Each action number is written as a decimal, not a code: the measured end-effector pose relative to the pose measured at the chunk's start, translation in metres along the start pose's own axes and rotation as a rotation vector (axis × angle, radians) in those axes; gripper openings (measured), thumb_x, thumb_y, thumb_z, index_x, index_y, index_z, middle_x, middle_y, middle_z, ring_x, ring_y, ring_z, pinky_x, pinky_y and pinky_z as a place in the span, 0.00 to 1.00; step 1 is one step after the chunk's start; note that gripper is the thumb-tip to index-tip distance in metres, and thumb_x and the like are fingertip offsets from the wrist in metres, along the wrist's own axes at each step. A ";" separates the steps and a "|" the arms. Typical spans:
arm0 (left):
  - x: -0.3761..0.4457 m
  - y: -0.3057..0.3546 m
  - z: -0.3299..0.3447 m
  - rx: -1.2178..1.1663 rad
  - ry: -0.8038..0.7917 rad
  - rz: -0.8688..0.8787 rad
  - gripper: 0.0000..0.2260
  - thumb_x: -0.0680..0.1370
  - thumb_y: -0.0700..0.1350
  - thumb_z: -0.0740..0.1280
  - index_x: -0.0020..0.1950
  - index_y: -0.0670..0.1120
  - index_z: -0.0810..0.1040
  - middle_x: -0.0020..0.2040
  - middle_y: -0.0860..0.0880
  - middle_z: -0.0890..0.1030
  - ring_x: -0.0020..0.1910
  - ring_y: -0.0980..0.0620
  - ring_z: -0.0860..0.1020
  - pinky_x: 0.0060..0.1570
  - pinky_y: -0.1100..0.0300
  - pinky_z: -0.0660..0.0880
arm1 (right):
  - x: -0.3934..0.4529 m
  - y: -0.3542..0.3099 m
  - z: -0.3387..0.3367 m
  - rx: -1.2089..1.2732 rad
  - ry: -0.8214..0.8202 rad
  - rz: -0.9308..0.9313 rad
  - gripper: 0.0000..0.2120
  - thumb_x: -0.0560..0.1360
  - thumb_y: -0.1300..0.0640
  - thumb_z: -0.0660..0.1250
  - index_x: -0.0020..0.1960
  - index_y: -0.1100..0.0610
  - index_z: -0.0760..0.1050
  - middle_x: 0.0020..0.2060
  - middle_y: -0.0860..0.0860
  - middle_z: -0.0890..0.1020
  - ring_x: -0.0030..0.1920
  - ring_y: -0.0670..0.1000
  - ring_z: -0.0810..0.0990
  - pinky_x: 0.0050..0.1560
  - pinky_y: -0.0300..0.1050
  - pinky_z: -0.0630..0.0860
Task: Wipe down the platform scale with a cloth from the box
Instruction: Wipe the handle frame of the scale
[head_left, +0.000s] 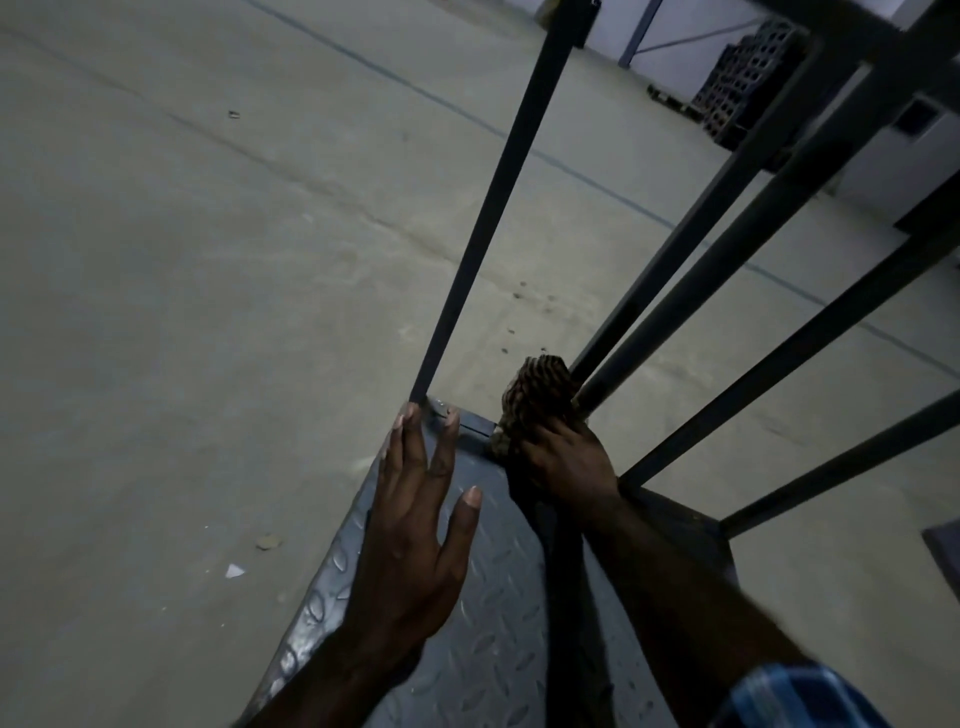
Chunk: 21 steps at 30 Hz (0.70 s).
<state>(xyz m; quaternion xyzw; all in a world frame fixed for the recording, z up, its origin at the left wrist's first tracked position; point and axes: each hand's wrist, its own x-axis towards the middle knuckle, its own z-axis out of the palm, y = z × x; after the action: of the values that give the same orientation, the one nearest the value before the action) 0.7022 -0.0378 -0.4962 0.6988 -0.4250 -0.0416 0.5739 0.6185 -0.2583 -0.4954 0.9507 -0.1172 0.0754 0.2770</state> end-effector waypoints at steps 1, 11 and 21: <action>-0.001 -0.002 0.000 0.001 -0.002 -0.004 0.27 0.81 0.57 0.54 0.79 0.57 0.50 0.80 0.53 0.46 0.79 0.53 0.45 0.75 0.53 0.50 | 0.000 0.001 0.000 0.001 0.019 0.002 0.20 0.67 0.55 0.78 0.57 0.60 0.82 0.59 0.57 0.81 0.63 0.57 0.78 0.69 0.54 0.68; -0.004 0.017 0.014 -0.046 -0.034 -0.046 0.27 0.81 0.57 0.54 0.79 0.57 0.51 0.80 0.56 0.45 0.79 0.55 0.43 0.75 0.43 0.54 | 0.009 0.055 -0.055 -0.140 0.133 -0.142 0.15 0.71 0.56 0.63 0.53 0.57 0.83 0.53 0.55 0.84 0.62 0.58 0.78 0.68 0.53 0.61; 0.006 0.062 0.036 -0.099 0.012 0.076 0.27 0.80 0.57 0.54 0.78 0.59 0.51 0.80 0.56 0.47 0.78 0.56 0.46 0.75 0.61 0.47 | 0.046 0.175 -0.213 -0.415 0.297 -0.045 0.16 0.76 0.54 0.64 0.62 0.53 0.79 0.66 0.57 0.77 0.70 0.64 0.70 0.71 0.61 0.58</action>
<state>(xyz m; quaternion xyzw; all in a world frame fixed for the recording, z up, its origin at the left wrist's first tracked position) 0.6524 -0.0682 -0.4535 0.6530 -0.4454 -0.0366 0.6115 0.5994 -0.2941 -0.2184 0.8544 -0.0672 0.1826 0.4817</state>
